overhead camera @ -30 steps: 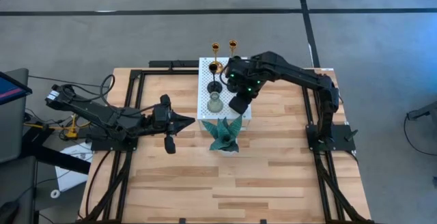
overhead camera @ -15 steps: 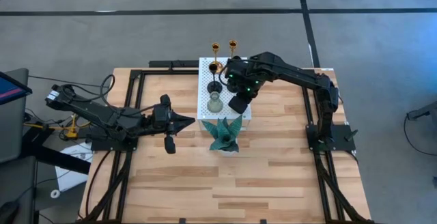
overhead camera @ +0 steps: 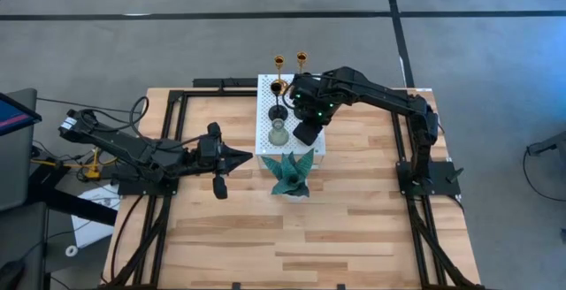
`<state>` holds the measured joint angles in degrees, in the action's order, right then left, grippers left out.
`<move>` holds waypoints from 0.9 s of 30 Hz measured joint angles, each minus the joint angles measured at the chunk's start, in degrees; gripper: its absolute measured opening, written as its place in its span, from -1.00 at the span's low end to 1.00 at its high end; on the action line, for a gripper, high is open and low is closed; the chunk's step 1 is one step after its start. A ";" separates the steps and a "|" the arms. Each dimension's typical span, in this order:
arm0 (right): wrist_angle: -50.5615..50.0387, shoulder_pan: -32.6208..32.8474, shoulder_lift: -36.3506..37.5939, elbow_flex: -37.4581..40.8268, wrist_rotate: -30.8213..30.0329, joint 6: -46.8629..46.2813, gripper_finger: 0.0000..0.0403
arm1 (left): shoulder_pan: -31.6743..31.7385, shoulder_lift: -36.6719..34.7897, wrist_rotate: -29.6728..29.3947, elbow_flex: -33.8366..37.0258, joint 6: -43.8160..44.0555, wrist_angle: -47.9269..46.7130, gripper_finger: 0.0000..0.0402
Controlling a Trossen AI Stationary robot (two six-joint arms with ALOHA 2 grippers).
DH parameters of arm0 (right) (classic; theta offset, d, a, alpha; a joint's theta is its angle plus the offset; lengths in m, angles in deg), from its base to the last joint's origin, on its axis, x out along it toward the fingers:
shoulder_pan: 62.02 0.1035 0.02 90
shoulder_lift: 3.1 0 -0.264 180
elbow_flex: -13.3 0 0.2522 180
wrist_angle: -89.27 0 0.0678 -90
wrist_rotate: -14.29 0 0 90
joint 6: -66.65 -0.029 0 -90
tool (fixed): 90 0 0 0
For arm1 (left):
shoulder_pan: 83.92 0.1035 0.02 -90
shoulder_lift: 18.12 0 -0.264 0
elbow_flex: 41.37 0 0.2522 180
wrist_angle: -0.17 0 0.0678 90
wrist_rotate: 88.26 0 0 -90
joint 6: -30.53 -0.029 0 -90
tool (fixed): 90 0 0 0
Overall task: Pick & Place candle stick holders
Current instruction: Put the transparent candle holder on the shelf aligned with the transparent candle holder
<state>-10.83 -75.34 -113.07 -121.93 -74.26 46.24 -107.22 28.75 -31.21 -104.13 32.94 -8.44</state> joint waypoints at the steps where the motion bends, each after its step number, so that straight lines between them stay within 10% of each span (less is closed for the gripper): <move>1: 0.00 0.00 0.00 0.00 -0.01 0.00 -0.75 | 0.00 0.00 -0.01 0.01 0.00 0.00 -0.94; 27: 0.86 0.07 0.00 0.00 -2.99 2.86 -0.74 | 0.01 0.00 -0.02 0.01 0.00 -0.03 -0.94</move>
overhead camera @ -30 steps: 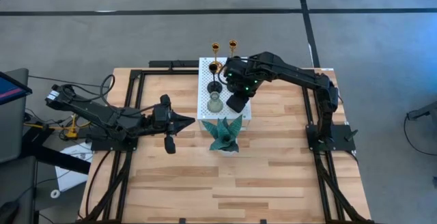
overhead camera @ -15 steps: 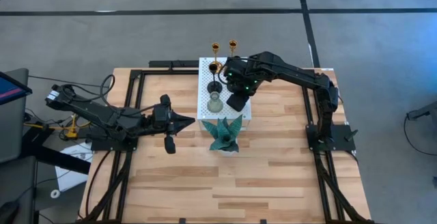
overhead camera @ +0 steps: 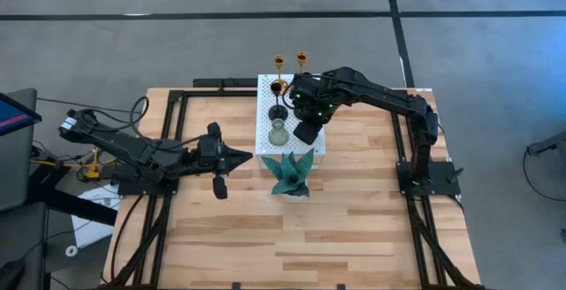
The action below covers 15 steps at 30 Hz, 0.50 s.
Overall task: Pick & Place candle stick holders
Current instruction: Put the transparent candle holder on the shelf aligned with the transparent candle holder
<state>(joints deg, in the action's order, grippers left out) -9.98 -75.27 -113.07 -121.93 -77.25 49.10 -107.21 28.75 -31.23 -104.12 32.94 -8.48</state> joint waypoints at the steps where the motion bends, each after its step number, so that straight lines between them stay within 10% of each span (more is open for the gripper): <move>1: 0.48 0.00 0.00 0.00 0.00 0.15 -0.72 | 0.00 0.00 0.00 0.00 0.00 -0.01 -0.94; 15: 1.32 0.00 0.00 -0.02 0.00 0.13 -0.17 | 0.00 0.00 0.00 0.00 0.00 -0.05 -0.94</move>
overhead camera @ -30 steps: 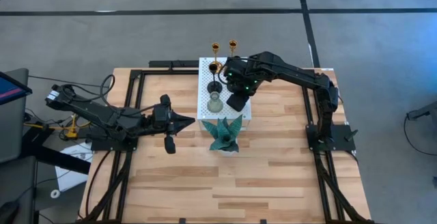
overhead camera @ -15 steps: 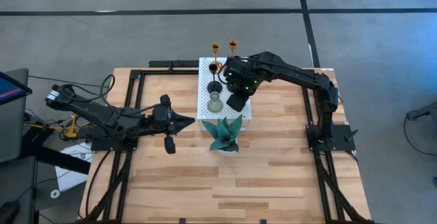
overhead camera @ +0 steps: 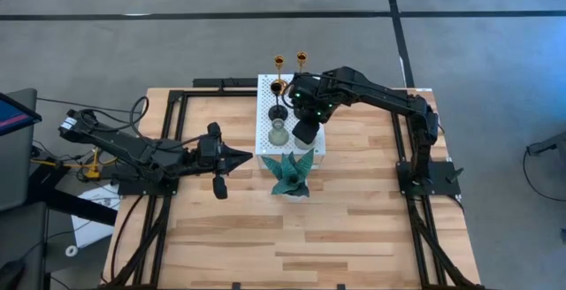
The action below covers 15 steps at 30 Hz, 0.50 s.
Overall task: Pick & Place candle stick holders
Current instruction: Put the transparent candle holder on the shelf aligned with the transparent candle holder
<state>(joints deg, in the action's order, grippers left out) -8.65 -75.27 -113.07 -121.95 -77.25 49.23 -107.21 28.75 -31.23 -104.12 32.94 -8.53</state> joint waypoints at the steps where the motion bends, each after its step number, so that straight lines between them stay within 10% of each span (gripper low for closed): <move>1: -0.04 0.00 0.00 0.00 0.00 -0.02 -0.16 | -0.02 0.00 0.00 0.00 0.00 0.00 -0.94; 15: -0.82 -0.86 0.02 -0.02 -1.52 0.01 -0.34 | 0.00 0.00 0.02 0.00 0.00 -0.13 -0.94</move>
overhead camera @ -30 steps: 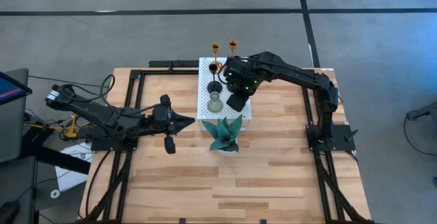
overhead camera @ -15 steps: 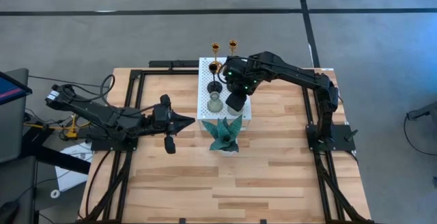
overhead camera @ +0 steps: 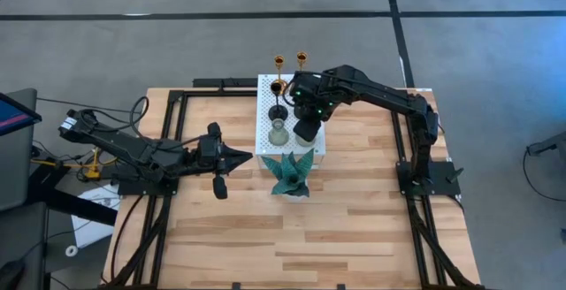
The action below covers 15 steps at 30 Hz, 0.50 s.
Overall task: Pick & Place candle stick holders
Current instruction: Put the transparent candle holder on the shelf aligned with the transparent candle holder
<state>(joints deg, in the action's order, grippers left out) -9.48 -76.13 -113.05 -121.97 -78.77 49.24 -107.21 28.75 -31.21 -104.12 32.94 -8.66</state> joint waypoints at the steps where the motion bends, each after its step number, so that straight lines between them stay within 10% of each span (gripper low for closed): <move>1: 0.00 -0.08 0.00 0.00 -0.03 0.00 -0.35 | -0.01 0.00 -0.02 0.00 0.01 0.00 -0.94; 15: -2.60 -0.10 0.08 -2.74 0.23 0.56 -0.26 | -0.02 0.00 -0.01 0.00 0.00 -0.17 -0.94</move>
<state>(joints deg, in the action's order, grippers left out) -12.08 -76.23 -112.97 -124.71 -78.54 49.80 -107.22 28.75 -31.23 -104.12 32.94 -8.83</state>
